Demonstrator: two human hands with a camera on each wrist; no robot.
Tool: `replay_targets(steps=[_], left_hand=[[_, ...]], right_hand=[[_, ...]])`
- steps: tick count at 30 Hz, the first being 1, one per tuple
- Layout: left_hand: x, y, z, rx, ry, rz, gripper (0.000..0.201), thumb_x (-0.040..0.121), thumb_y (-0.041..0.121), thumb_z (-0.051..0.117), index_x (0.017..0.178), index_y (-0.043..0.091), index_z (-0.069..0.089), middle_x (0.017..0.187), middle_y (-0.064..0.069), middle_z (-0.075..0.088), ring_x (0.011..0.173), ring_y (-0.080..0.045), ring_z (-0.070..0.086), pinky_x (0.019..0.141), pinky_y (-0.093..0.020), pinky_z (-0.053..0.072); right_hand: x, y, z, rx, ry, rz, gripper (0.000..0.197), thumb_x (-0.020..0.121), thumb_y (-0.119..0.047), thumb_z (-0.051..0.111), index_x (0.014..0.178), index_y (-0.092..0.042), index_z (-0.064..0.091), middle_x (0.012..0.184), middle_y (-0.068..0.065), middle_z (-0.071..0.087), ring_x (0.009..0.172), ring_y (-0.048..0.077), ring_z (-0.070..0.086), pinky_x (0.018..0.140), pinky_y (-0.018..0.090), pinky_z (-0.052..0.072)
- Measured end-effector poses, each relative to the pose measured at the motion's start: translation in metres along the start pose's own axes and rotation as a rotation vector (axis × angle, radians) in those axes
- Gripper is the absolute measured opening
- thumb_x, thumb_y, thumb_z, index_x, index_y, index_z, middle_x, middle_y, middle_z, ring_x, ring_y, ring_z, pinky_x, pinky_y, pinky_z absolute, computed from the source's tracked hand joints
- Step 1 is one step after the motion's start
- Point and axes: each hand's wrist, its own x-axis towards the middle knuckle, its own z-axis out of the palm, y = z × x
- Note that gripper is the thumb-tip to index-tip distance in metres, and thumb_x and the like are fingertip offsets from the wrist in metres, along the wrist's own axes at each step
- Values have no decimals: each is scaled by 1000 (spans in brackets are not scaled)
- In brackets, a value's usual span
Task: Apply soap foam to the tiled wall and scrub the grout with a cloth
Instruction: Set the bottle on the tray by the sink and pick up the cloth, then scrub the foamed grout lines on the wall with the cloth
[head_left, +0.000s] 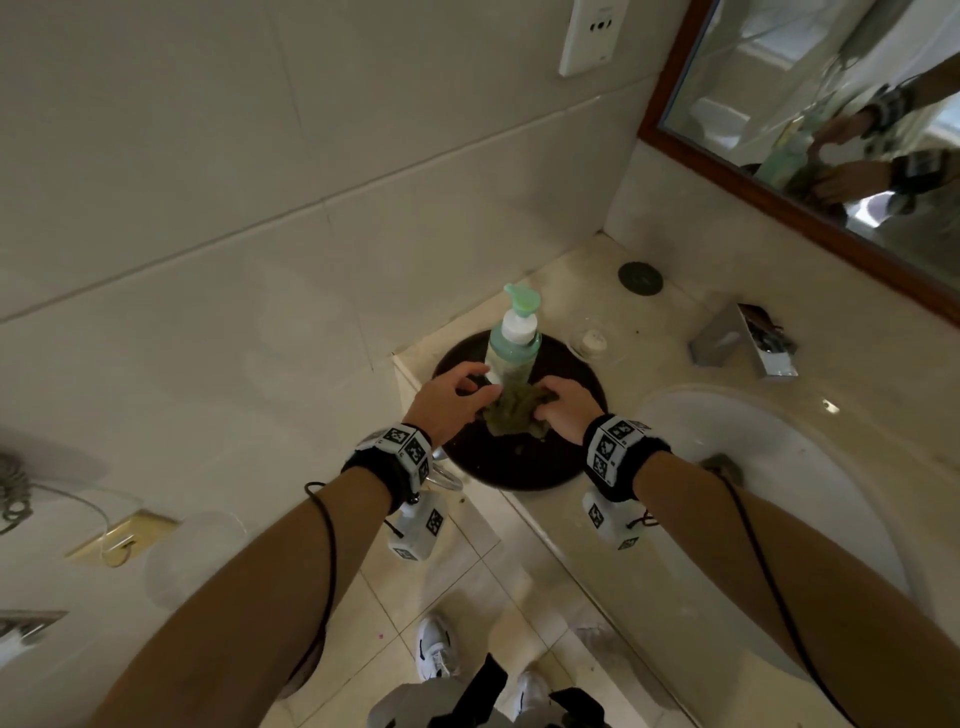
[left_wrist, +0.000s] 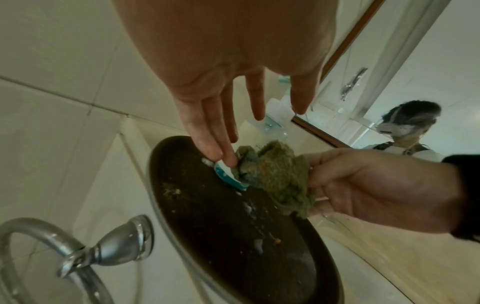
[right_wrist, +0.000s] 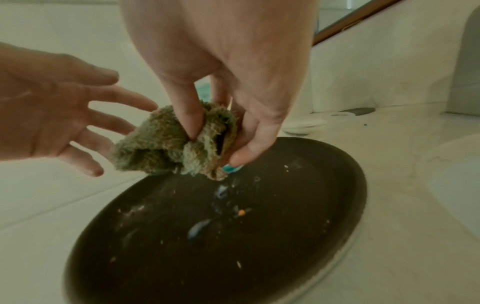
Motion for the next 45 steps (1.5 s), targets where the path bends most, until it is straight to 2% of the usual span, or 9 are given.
replay_targets(steps=[4,9,16,21,25,32,37,41,45], left_hand=[[3,15,5,2,-20,70,38,96,43,59,130,27,55,109,3,66,86,-13,68,76,-25,55],[-2,29,15,-37,17,96,27,98,34,58,122,23,60,98,3,69,73,-9,68,57,-12,49],[-27,58,34,-55,67,121,24,97,40,59,113,24,69,94,0,73,66,-13,71,55,-13,48],[-56,85,60,-57,92,131,26,98,44,56,110,25,68,90,0,75,65,-12,71,58,-18,51],[-81,101,75,-48,125,146,32,99,46,53,113,21,67,91,-3,74,69,-15,72,56,-19,53],[-126,111,73,-19,205,164,37,100,45,50,109,12,65,95,-10,72,74,-23,73,58,-28,57],[-170,113,49,7,294,165,36,104,40,46,96,7,60,80,-8,67,51,-13,67,51,-26,55],[-213,96,6,0,393,148,43,101,45,48,87,7,63,79,-14,69,65,-26,69,70,-44,59],[-273,66,-48,34,507,112,50,98,48,53,80,3,61,78,-15,67,75,-29,60,79,-43,51]], right_hand=[[-15,-8,-10,346,-23,-24,14,89,-11,63,102,-17,64,92,5,68,91,24,66,80,38,56],[-34,-13,-24,544,-10,-36,15,94,-16,60,108,-11,63,93,5,70,85,18,68,78,35,56],[-71,-7,-50,620,-16,-70,14,96,-18,59,107,-11,63,91,7,70,86,24,68,76,34,55],[-107,3,-68,727,10,-95,16,96,-20,59,111,-17,61,97,7,69,95,28,66,84,38,53],[-138,5,-78,746,32,-135,25,96,-22,58,120,-14,60,103,9,67,95,27,65,76,33,54],[-177,-5,-69,766,48,-167,21,95,-26,61,114,-16,60,107,11,67,102,31,65,78,35,56],[-199,-35,-48,721,11,-204,11,94,-31,62,100,-21,61,105,8,67,102,26,64,80,35,57],[-221,-79,-17,700,-5,-243,23,94,-28,63,108,-9,63,92,6,68,86,18,64,71,28,56],[-244,-123,37,667,-32,-298,18,90,-30,69,95,-13,68,93,6,72,88,20,68,81,34,58]])
